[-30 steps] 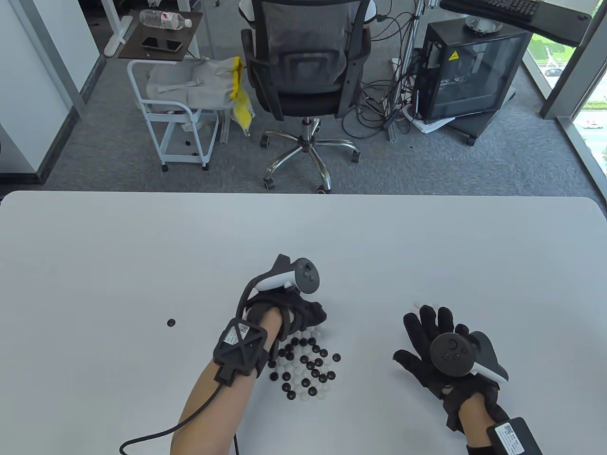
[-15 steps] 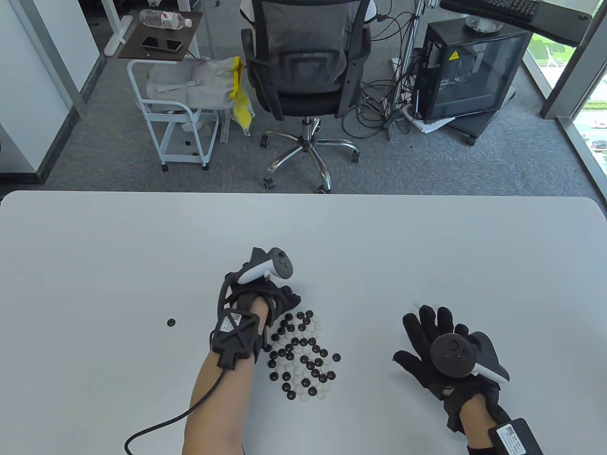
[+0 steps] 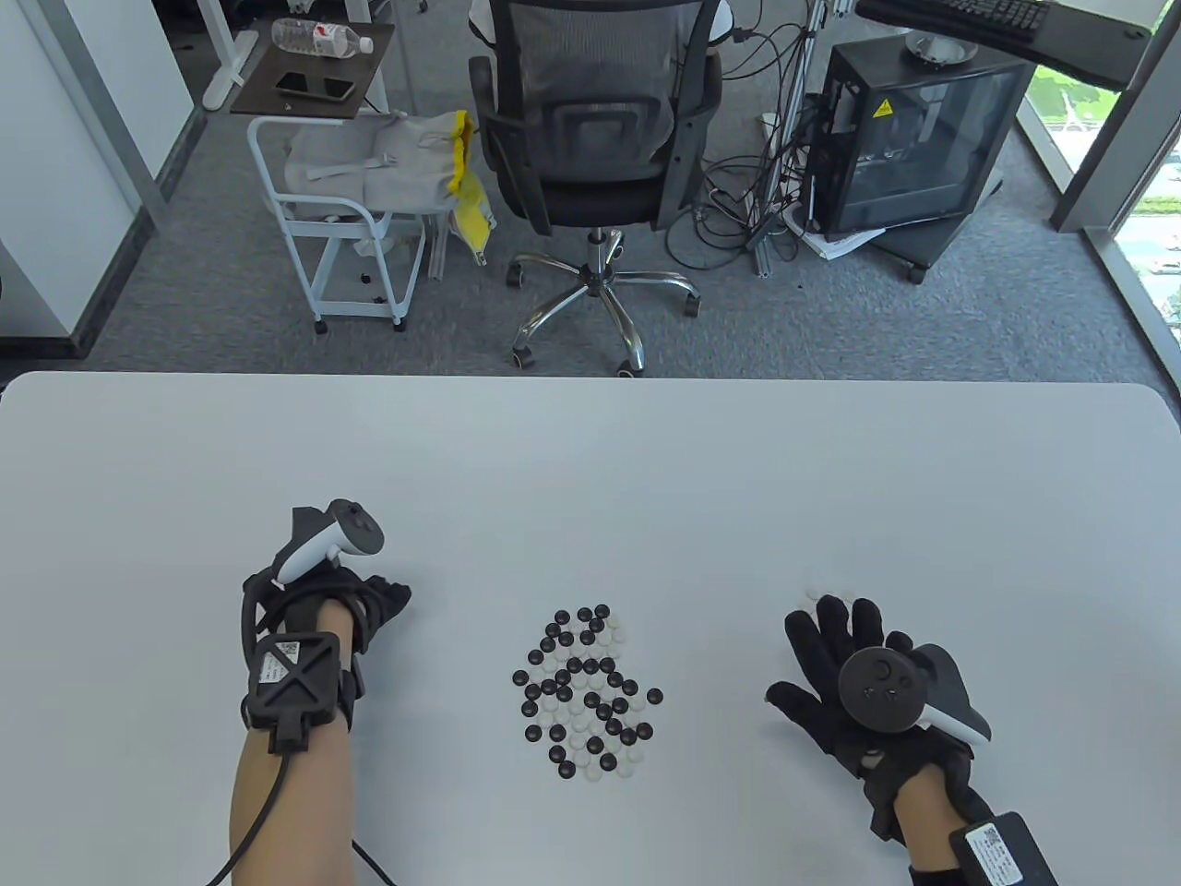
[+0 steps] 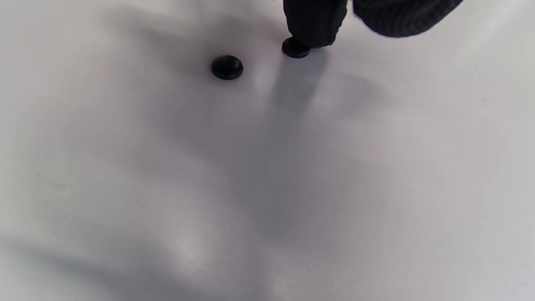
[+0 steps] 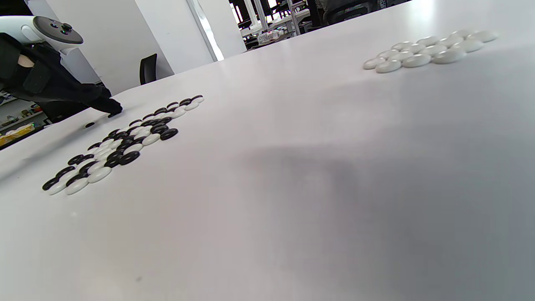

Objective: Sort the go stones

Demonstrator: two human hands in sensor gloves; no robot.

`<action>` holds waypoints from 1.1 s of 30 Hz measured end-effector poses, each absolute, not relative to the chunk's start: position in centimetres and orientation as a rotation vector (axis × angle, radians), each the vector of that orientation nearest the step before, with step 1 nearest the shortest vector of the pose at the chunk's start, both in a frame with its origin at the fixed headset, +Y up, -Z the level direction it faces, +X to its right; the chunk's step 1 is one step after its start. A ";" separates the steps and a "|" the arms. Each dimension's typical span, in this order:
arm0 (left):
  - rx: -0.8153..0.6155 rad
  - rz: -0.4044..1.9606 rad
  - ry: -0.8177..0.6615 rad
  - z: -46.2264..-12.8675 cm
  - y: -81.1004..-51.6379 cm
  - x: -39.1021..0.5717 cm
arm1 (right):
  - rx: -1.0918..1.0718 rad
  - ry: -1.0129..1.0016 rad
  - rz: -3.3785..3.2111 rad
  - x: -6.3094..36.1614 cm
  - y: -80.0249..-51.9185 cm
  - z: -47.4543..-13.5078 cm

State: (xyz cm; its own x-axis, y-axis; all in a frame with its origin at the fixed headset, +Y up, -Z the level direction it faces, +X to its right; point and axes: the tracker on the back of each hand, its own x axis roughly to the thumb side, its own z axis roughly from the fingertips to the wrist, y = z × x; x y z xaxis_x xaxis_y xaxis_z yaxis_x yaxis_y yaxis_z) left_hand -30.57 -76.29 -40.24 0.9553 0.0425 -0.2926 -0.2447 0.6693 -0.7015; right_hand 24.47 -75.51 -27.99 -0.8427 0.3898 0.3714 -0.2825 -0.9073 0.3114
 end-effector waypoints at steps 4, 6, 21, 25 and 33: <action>-0.829 0.164 0.290 -39.8 -76.3 -31.8 | 0.615 0.349 2.696 24.4 -75.5 -28.0; -0.836 0.161 0.295 -39.6 -76.2 -32.1 | 0.612 0.353 2.696 24.4 -75.5 -28.0; -0.749 0.113 -0.162 -40.7 -72.4 -19.7 | 0.614 0.355 2.694 24.4 -75.4 -28.0; -0.782 0.143 -0.302 -40.9 -73.4 -14.7 | 0.621 0.356 2.693 24.3 -75.5 -28.0; -0.831 0.181 -0.412 -41.4 -76.3 -8.4 | 0.629 0.378 2.690 24.3 -75.8 -28.1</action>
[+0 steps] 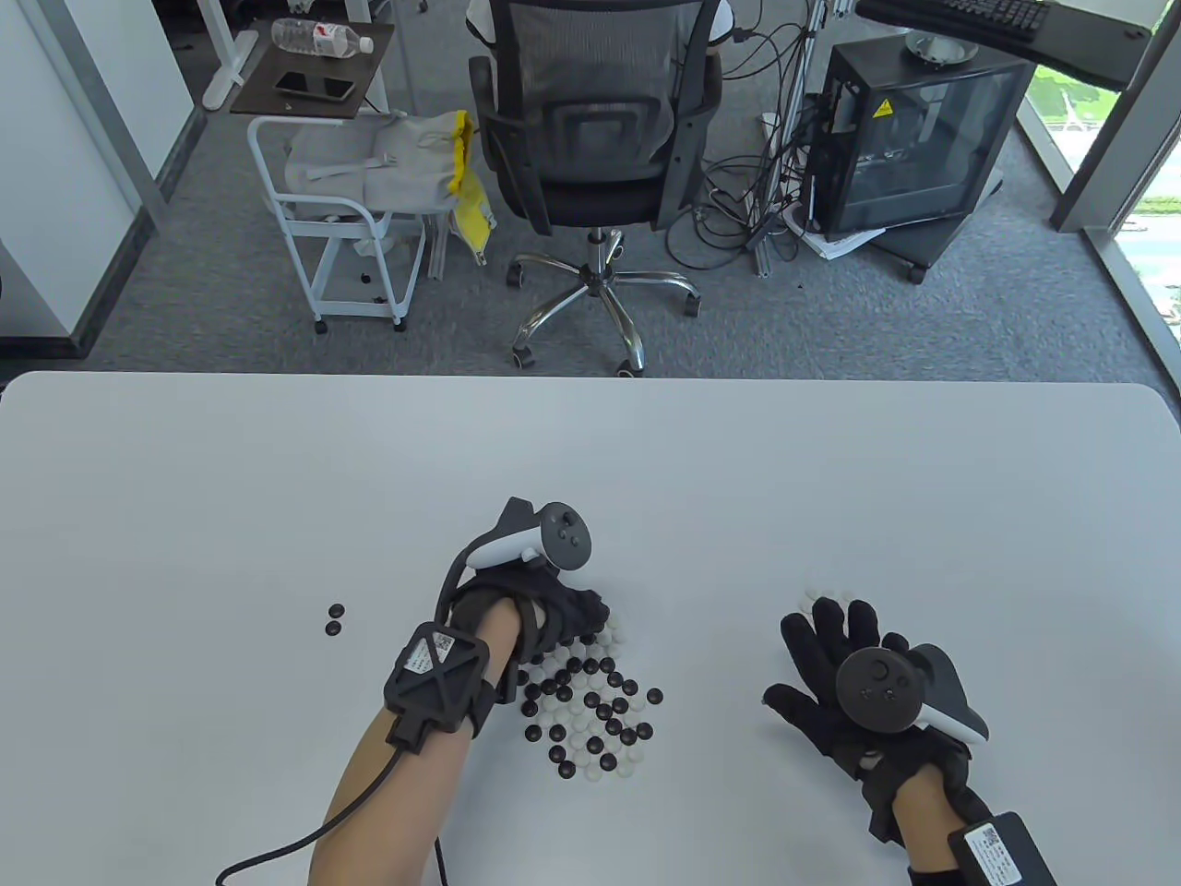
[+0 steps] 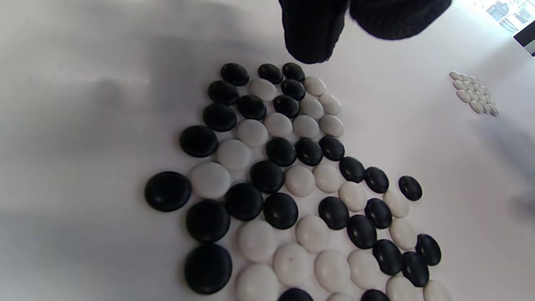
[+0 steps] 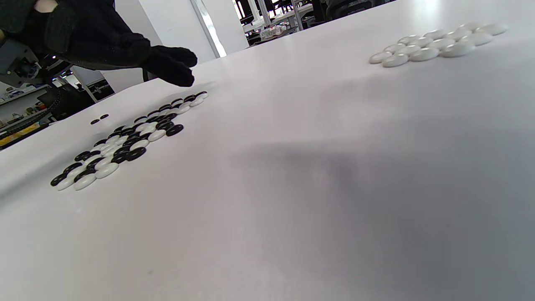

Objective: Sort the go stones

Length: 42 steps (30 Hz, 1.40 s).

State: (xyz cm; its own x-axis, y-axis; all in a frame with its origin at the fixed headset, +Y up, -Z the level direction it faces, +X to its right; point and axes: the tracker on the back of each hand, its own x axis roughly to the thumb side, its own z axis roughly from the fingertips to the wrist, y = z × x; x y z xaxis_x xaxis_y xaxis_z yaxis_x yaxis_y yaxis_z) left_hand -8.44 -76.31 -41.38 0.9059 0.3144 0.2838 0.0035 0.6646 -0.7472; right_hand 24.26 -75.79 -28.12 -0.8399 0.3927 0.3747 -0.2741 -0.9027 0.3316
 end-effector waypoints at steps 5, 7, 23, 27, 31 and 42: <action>-0.840 0.101 -0.388 -41.7 -77.5 -7.1 | 0.635 0.372 2.689 24.2 -75.8 -28.1; -0.820 0.092 -0.357 -42.0 -77.6 -7.3 | 0.636 0.369 2.688 24.2 -75.8 -28.1; -0.821 0.172 0.054 -42.0 -76.6 -23.5 | 0.641 0.372 2.686 24.1 -75.7 -28.0; -0.821 0.163 0.137 -41.0 -76.4 -26.8 | 0.636 0.377 2.689 24.1 -75.7 -27.9; -0.821 0.146 0.189 -40.2 -76.3 -29.0 | 0.632 0.380 2.691 24.1 -75.7 -27.9; -0.819 0.137 0.226 -39.1 -75.8 -31.1 | 0.629 0.397 2.692 24.0 -75.6 -27.9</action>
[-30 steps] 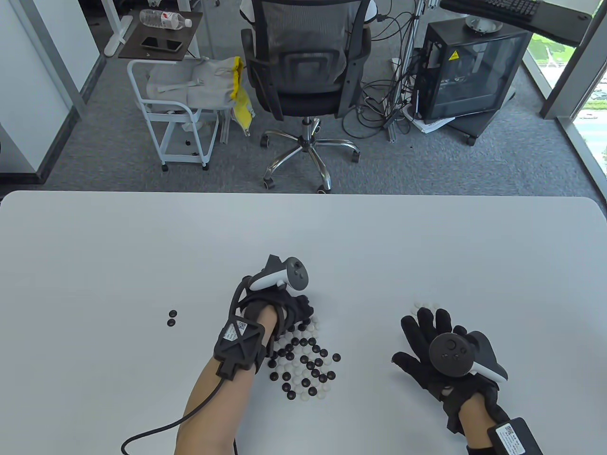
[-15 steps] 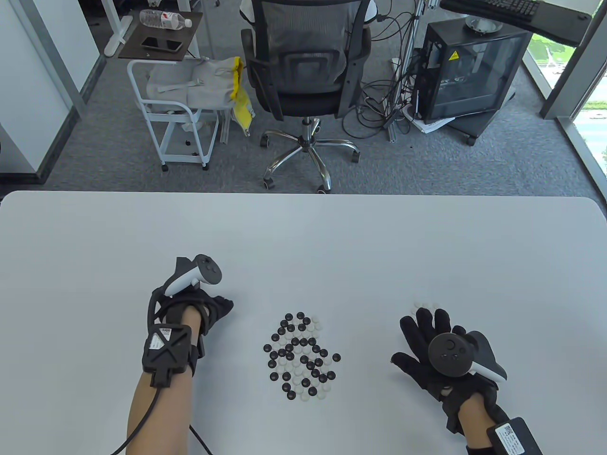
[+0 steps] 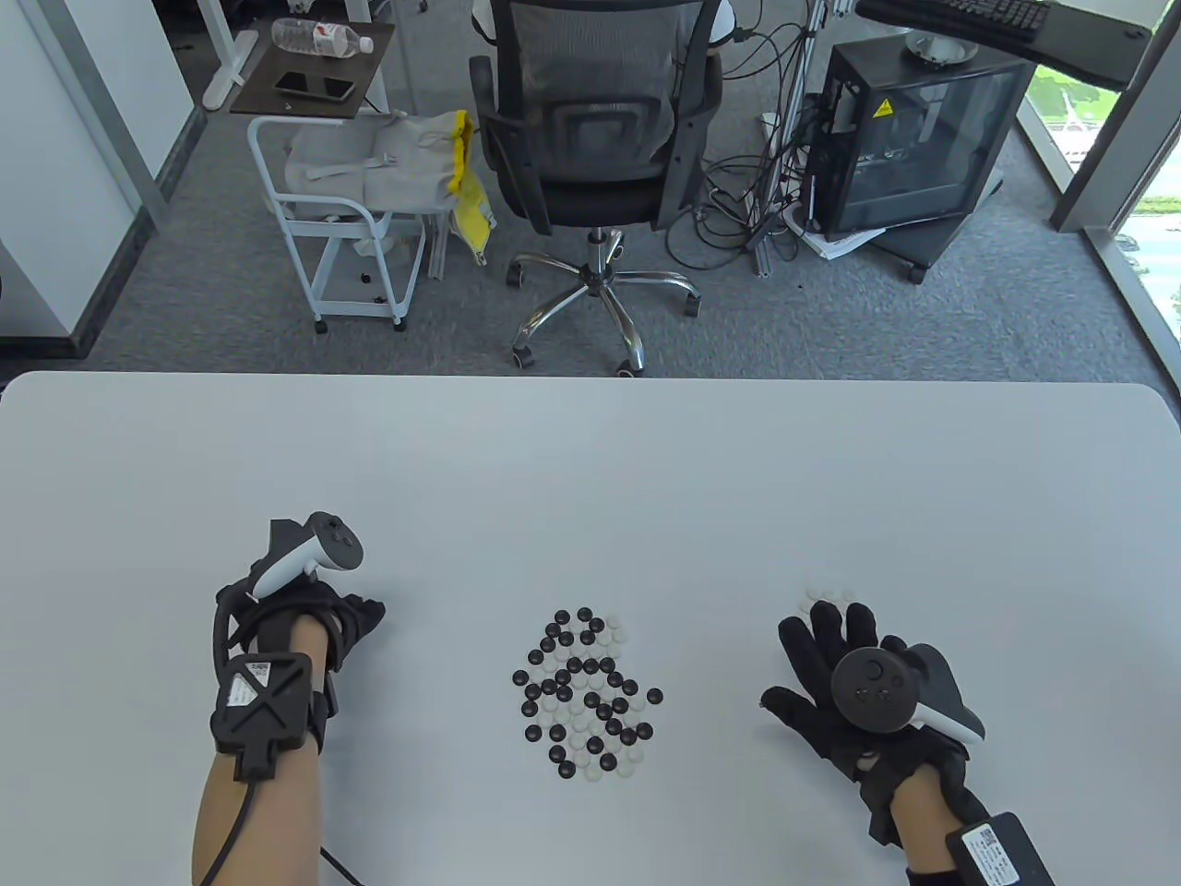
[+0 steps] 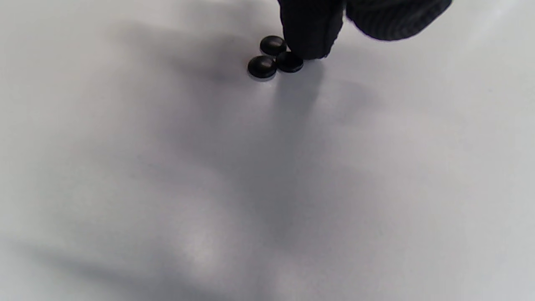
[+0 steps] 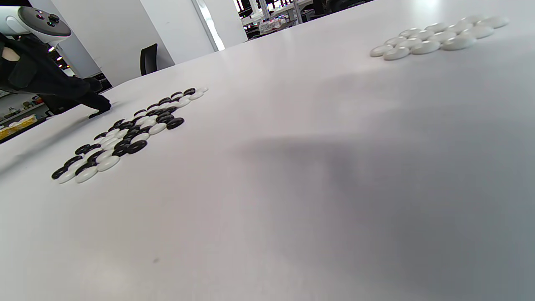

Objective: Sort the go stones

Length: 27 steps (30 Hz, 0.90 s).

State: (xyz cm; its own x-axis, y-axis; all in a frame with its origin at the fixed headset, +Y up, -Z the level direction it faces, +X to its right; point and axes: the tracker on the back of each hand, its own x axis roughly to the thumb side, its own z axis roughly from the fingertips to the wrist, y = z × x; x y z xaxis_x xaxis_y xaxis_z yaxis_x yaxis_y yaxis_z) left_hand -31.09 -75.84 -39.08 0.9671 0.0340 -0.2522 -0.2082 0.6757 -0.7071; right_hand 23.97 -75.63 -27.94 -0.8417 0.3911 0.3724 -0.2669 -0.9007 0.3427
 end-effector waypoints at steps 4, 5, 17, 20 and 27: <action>-0.777 0.138 0.095 -39.3 -74.5 -28.1 | 0.628 0.391 2.692 24.0 -75.6 -28.0; -0.766 0.128 0.043 -39.3 -73.9 -26.7 | 0.627 0.390 2.692 24.0 -75.6 -28.0; -0.794 -0.010 -0.633 -35.0 -73.3 -7.2 | 0.615 0.371 2.685 24.3 -75.4 -27.9; -0.819 -0.059 -0.715 -33.9 -74.4 -4.0 | 0.617 0.374 2.686 24.3 -75.4 -27.9; -0.876 -0.137 -0.715 -34.5 -77.9 -0.8 | 0.620 0.371 2.687 24.3 -75.3 -27.9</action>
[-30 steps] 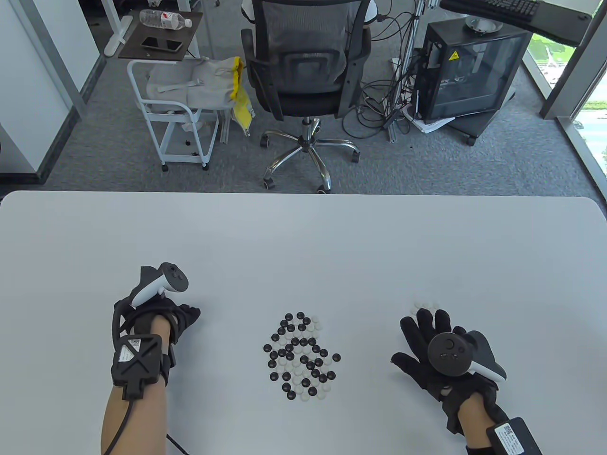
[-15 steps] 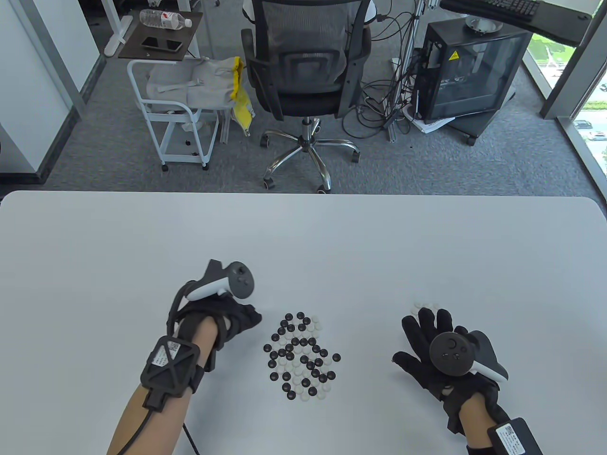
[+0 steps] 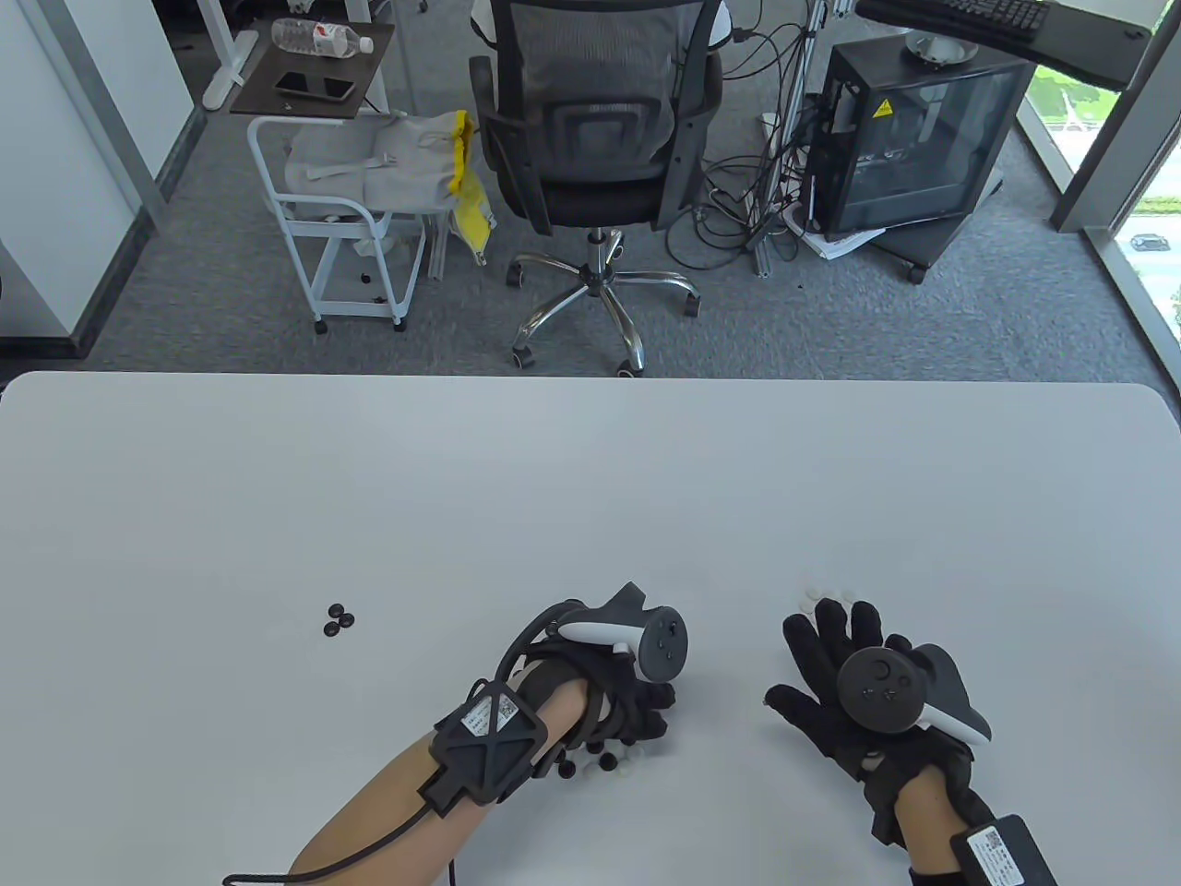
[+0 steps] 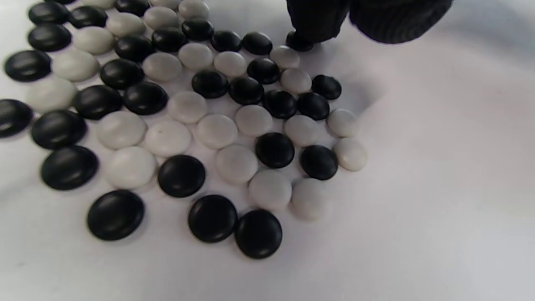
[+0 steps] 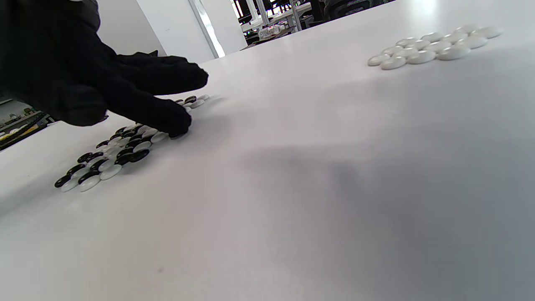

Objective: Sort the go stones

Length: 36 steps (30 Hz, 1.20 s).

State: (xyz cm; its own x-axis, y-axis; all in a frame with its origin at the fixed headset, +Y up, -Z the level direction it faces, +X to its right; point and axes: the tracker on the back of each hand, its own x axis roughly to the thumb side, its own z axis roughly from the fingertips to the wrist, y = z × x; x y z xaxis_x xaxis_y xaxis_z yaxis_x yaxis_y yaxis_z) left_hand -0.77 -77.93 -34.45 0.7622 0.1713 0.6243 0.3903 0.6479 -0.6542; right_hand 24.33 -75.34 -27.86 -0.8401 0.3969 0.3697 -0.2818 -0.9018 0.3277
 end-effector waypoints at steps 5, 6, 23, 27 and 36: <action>-0.838 -0.038 -0.490 -40.2 -78.3 -0.8 | 0.618 0.380 2.690 24.3 -75.4 -27.9; -0.839 -0.013 -0.445 -41.1 -78.2 -1.1 | 0.617 0.380 2.690 24.3 -75.4 -27.9; -0.853 0.122 0.164 -43.3 -76.2 -22.9 | 0.640 0.383 2.685 24.1 -75.3 -27.7; -0.854 0.152 0.223 -42.1 -76.2 -26.3 | 0.637 0.393 2.685 24.0 -75.3 -27.8; -0.854 0.140 0.284 -40.9 -76.1 -29.3 | 0.624 0.412 2.679 24.0 -75.3 -27.8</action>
State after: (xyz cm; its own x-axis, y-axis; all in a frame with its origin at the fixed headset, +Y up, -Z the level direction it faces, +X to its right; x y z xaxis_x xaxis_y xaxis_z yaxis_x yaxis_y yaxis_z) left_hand -29.33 -76.07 -40.86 0.9533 0.0089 -0.3019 -0.2348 0.6505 -0.7223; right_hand 23.96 -75.27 -27.77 -0.8385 0.4033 0.3665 -0.2747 -0.8936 0.3550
